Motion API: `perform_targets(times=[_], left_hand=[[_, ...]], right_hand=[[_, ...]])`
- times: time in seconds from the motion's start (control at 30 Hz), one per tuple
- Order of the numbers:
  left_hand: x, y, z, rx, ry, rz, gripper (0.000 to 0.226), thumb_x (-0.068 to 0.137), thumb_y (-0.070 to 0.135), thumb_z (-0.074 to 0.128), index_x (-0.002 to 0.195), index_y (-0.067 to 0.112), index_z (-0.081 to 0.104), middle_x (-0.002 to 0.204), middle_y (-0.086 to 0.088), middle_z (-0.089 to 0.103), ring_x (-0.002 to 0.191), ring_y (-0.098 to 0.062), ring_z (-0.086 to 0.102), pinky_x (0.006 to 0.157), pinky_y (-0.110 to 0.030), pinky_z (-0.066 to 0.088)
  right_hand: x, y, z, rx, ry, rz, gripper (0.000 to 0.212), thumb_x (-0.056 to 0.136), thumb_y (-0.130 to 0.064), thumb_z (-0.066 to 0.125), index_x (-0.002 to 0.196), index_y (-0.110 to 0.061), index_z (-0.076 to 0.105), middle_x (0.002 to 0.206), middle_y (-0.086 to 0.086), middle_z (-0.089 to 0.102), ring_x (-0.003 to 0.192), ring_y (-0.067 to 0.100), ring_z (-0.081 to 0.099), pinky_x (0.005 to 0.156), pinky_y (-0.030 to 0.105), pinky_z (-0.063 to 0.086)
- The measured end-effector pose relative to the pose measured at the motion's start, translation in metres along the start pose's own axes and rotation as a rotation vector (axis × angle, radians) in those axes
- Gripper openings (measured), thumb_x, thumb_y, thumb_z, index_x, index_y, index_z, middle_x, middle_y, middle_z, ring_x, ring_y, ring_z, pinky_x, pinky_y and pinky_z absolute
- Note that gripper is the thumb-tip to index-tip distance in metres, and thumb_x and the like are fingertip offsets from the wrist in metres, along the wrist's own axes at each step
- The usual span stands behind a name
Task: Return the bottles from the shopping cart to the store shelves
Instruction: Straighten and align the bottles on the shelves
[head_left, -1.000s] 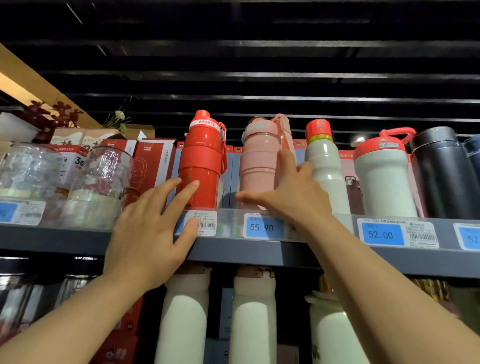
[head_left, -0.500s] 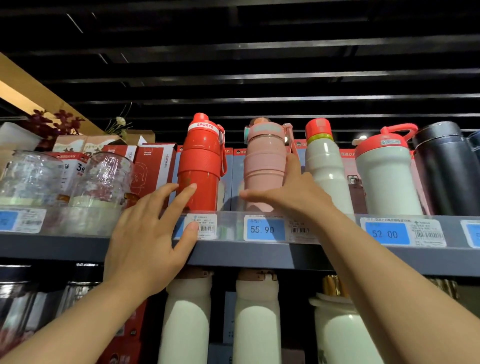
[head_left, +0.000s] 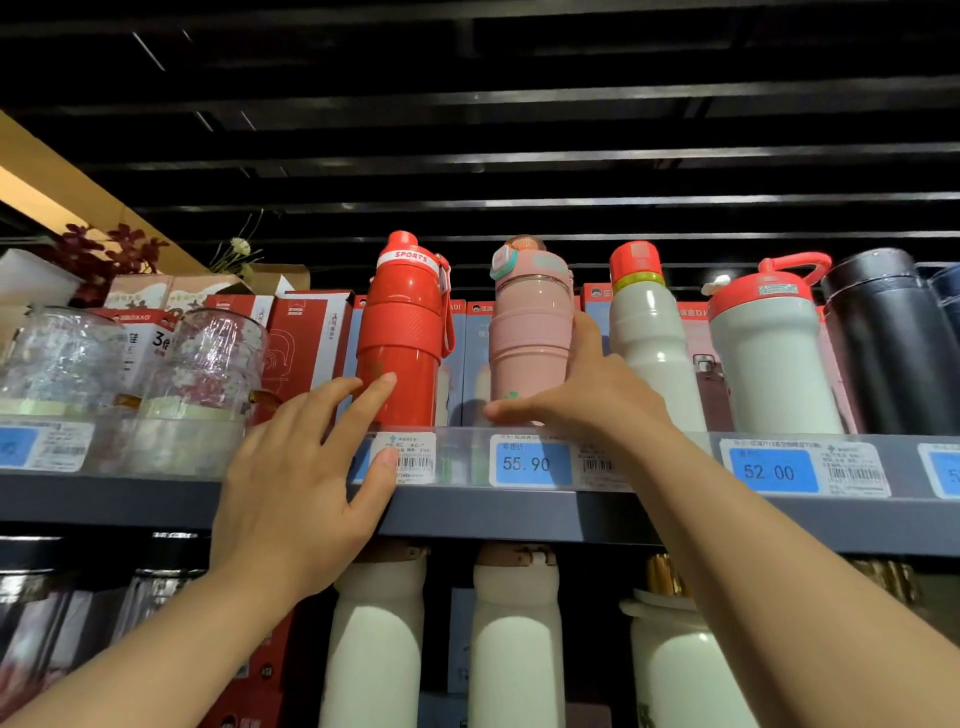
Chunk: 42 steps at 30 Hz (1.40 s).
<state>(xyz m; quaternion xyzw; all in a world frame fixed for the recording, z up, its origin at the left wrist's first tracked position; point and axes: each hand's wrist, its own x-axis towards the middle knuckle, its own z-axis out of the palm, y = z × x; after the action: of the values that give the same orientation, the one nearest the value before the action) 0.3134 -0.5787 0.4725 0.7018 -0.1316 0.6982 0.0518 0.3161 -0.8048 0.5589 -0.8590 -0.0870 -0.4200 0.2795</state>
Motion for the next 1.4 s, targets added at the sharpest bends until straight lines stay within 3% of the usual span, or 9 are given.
perform_targets(times=[0.2, 0.3, 0.4, 0.63, 0.7, 0.83, 0.97, 1.03, 1.4], left_hand=[[0.000, 0.002, -0.001, 0.016, 0.016, -0.003, 0.056, 0.090, 0.043, 0.034, 0.139, 0.021, 0.050, 0.122, -0.005, 0.058, 0.105, -0.027, 0.054, 0.079, -0.044, 0.048], [-0.001, 0.002, -0.001, 0.019, 0.045, 0.000, 0.053, 0.089, 0.039, 0.036, 0.132, 0.016, 0.057, 0.113, -0.007, 0.061, 0.096, -0.029, 0.058, 0.074, -0.042, 0.048], [-0.006, 0.002, 0.001, 0.036, 0.075, -0.002, 0.049, 0.088, 0.035, 0.036, 0.121, 0.011, 0.063, 0.107, -0.009, 0.063, 0.091, -0.031, 0.059, 0.073, -0.042, 0.048], [-0.012, 0.002, 0.003, 0.056, 0.112, 0.014, 0.048, 0.089, 0.034, 0.034, 0.116, 0.008, 0.065, 0.105, -0.011, 0.063, 0.097, -0.026, 0.052, 0.076, -0.042, 0.045], [-0.011, 0.003, 0.002, 0.058, 0.097, 0.010, 0.048, 0.089, 0.034, 0.034, 0.116, 0.008, 0.065, 0.105, -0.011, 0.063, 0.095, -0.029, 0.056, 0.076, -0.043, 0.045], [-0.011, 0.003, 0.000, 0.071, 0.055, 0.009, 0.048, 0.089, 0.034, 0.033, 0.115, 0.007, 0.063, 0.104, -0.011, 0.062, 0.094, -0.032, 0.057, 0.077, -0.043, 0.044], [-0.011, 0.002, 0.000, 0.072, 0.042, 0.006, 0.048, 0.089, 0.034, 0.033, 0.115, 0.007, 0.064, 0.104, -0.011, 0.062, 0.095, -0.032, 0.058, 0.077, -0.043, 0.045], [-0.011, 0.002, 0.001, 0.077, 0.052, 0.010, 0.048, 0.089, 0.034, 0.033, 0.114, 0.007, 0.064, 0.104, -0.011, 0.062, 0.096, -0.032, 0.058, 0.077, -0.043, 0.045], [-0.012, 0.000, 0.005, 0.077, 0.095, 0.037, 0.048, 0.088, 0.034, 0.035, 0.114, 0.007, 0.066, 0.104, -0.013, 0.062, 0.098, -0.029, 0.052, 0.078, -0.044, 0.040]], right_hand=[[0.003, 0.003, -0.007, 0.174, -0.046, -0.082, 0.099, 0.068, -0.038, 0.074, 0.143, -0.037, 0.009, 0.113, 0.001, 0.056, 0.095, 0.025, 0.061, 0.088, 0.045, 0.051], [0.001, 0.002, -0.009, 0.195, -0.069, -0.066, 0.107, 0.063, -0.048, 0.075, 0.142, -0.047, 0.003, 0.125, 0.005, 0.051, 0.105, 0.027, 0.058, 0.095, 0.047, 0.048], [-0.002, 0.001, -0.007, 0.090, -0.059, -0.035, 0.120, 0.056, -0.059, 0.082, 0.145, -0.037, 0.004, 0.128, 0.006, 0.048, 0.109, 0.028, 0.056, 0.094, 0.045, 0.048], [0.007, 0.003, -0.010, 0.243, -0.128, -0.071, 0.096, 0.071, -0.025, 0.080, 0.142, -0.031, 0.015, 0.112, 0.004, 0.056, 0.097, 0.026, 0.061, 0.090, 0.048, 0.051], [0.004, 0.001, -0.010, 0.244, -0.142, -0.080, 0.099, 0.067, -0.032, 0.080, 0.142, -0.031, 0.015, 0.110, 0.003, 0.057, 0.097, 0.025, 0.061, 0.091, 0.047, 0.051], [-0.001, -0.001, -0.005, 0.163, -0.113, -0.077, 0.138, 0.032, -0.066, 0.076, 0.146, -0.037, 0.003, 0.119, -0.001, 0.056, 0.104, 0.025, 0.061, 0.092, 0.046, 0.050], [0.004, 0.004, -0.007, 0.230, -0.118, -0.081, 0.111, 0.063, -0.034, 0.085, 0.145, -0.034, 0.011, 0.115, 0.002, 0.058, 0.101, 0.025, 0.062, 0.092, 0.047, 0.050], [0.007, 0.007, -0.009, 0.273, -0.152, -0.087, 0.106, 0.065, -0.026, 0.085, 0.142, -0.035, 0.013, 0.114, 0.003, 0.060, 0.099, 0.025, 0.063, 0.092, 0.048, 0.050], [0.006, 0.009, -0.011, 0.310, -0.135, -0.097, 0.090, 0.066, -0.036, 0.084, 0.132, -0.037, 0.023, 0.112, -0.003, 0.060, 0.096, 0.019, 0.063, 0.090, 0.044, 0.051]])
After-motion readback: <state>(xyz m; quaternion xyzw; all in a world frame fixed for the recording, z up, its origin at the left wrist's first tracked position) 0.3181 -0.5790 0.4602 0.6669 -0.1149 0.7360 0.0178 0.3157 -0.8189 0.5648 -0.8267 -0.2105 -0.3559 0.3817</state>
